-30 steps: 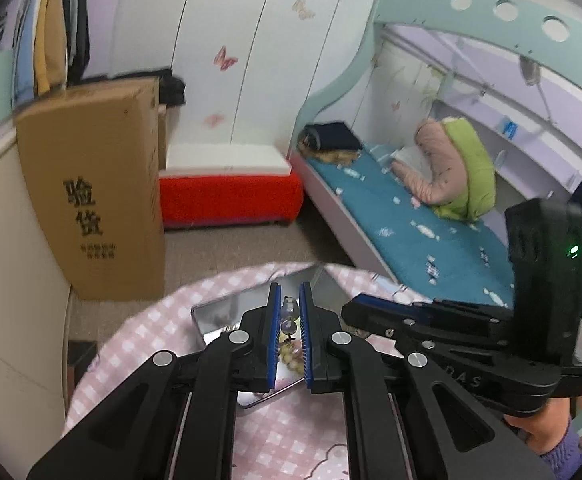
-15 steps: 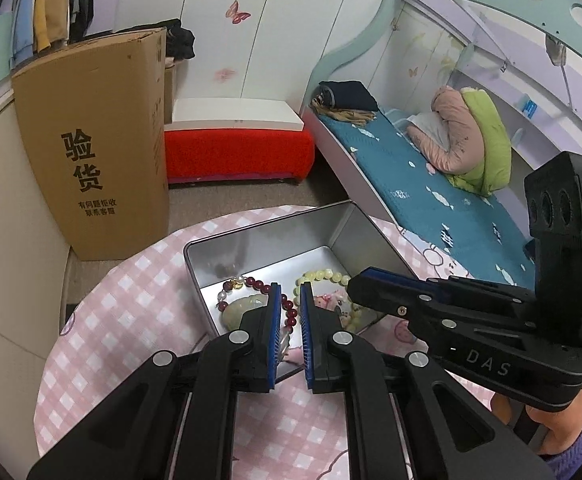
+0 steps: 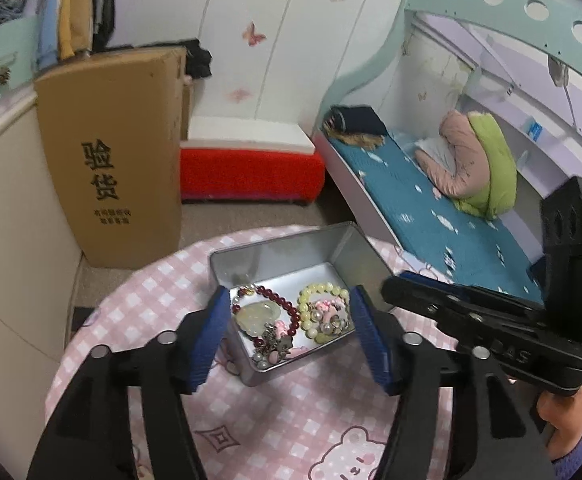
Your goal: Organize jewelry
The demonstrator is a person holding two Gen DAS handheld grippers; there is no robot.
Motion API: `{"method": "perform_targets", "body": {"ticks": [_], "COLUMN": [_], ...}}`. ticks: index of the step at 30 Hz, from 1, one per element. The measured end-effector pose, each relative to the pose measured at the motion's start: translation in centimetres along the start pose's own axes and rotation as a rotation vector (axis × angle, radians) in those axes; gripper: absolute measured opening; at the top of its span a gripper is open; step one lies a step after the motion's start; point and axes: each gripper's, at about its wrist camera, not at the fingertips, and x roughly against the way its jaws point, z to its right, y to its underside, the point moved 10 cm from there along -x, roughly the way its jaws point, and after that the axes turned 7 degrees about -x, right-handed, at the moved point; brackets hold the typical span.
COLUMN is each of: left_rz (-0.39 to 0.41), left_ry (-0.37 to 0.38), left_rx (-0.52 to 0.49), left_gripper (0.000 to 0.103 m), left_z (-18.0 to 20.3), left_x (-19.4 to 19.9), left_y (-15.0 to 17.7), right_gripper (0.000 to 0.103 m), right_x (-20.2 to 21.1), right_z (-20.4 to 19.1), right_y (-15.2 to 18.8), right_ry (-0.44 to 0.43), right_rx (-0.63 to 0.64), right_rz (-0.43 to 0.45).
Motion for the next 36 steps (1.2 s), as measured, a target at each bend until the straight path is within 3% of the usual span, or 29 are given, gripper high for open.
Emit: {"method": "perform_targets", "body": {"ticks": [1,3,5,9,11,18,36], "left_rz": [0.01,0.041,0.076,0.131,0.167,0.233,0.423], "left_ry": [-0.015,-0.05,-0.105,-0.158,-0.2,-0.212,-0.33], "left_rx": [0.002,0.007,0.012,0.019,0.007,-0.028,-0.122], "left_gripper": [0.068,0.08,0.083,0.094,0.094,0.095,0.096], "left_z": [-0.1,-0.3,-0.5,-0.5,0.0,3.1,8.8], "left_x": [0.7,2.2,4.1,7.8,9.9,15.2,25.1], "left_y": [0.0,-0.1,0.0,0.3,0.6,2.0,3.3], "right_gripper": [0.063,0.065,0.066,0.082,0.085,0.091,0.093], "right_x": [0.9,2.4,4.3,8.2,9.8,15.8,27.7], "right_z": [-0.1,-0.3,-0.8,-1.4,-1.9,-5.0,-8.1], "right_y": [-0.1,-0.1,0.2,0.8,1.1,3.3,6.6], "right_ry": [0.014,0.03,0.036,0.087,0.101,0.152,0.214], "right_rx": [0.009,0.03,0.052,0.102,0.113,0.218,0.283], "right_rz": [0.026,0.049,0.075,0.146,0.175,0.268,0.47]}}
